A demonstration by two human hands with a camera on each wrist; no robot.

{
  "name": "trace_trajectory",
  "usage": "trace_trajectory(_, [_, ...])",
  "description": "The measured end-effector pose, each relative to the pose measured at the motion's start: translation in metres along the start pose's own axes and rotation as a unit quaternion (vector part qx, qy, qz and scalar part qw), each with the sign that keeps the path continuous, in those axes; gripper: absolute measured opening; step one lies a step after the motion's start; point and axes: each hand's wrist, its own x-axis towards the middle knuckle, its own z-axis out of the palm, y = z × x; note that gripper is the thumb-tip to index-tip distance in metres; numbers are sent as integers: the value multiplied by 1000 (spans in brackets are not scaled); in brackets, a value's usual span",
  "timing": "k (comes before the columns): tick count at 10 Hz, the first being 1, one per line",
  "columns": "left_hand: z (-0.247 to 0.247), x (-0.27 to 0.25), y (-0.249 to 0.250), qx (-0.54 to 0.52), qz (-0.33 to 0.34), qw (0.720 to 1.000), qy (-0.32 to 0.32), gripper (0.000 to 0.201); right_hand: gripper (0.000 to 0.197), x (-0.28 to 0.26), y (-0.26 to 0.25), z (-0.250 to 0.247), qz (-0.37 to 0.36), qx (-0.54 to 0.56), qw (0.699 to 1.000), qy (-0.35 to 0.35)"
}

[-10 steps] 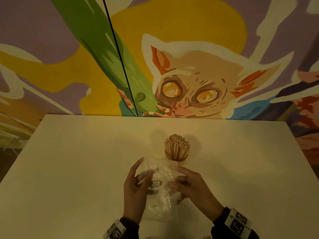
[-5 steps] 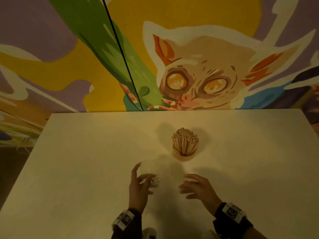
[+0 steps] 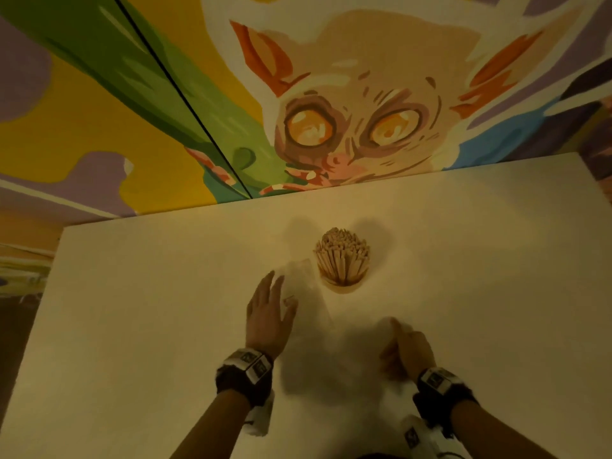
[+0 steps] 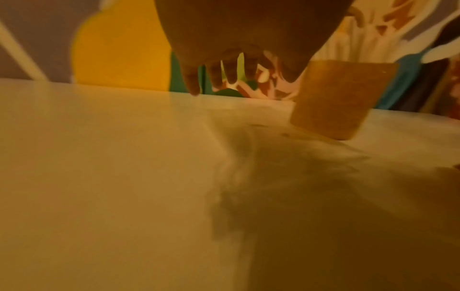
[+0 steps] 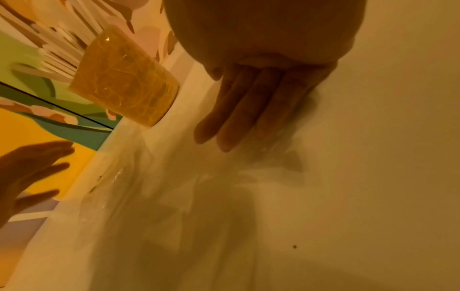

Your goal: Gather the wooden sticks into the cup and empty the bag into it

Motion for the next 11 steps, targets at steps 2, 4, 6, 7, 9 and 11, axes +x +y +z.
trace_trajectory(2, [50, 35, 28, 71, -38, 993, -89, 68, 80, 2, 1, 0, 3, -28, 1000, 3])
trace_trajectory(4, [54, 35, -2, 132, 42, 985, -102, 67, 86, 5, 1, 1, 13, -37, 999, -3])
trace_trajectory(6, [55, 33, -3, 134, 50, 985, -96, 67, 86, 5, 2, 0, 1, -57, 998, 13])
trace_trajectory(7, [55, 32, -2, 123, 43, 986, -106, 66, 84, 4, 4, 1, -11, -52, 999, 9])
trace_trajectory(9, [46, 31, 1, 114, 44, 988, -93, 68, 85, 2, 6, -1, -43, -57, 997, 8])
trace_trajectory(11, [32, 25, -4, 158, 69, 984, -55, 66, 83, 0, 12, -4, -79, -40, 996, -7])
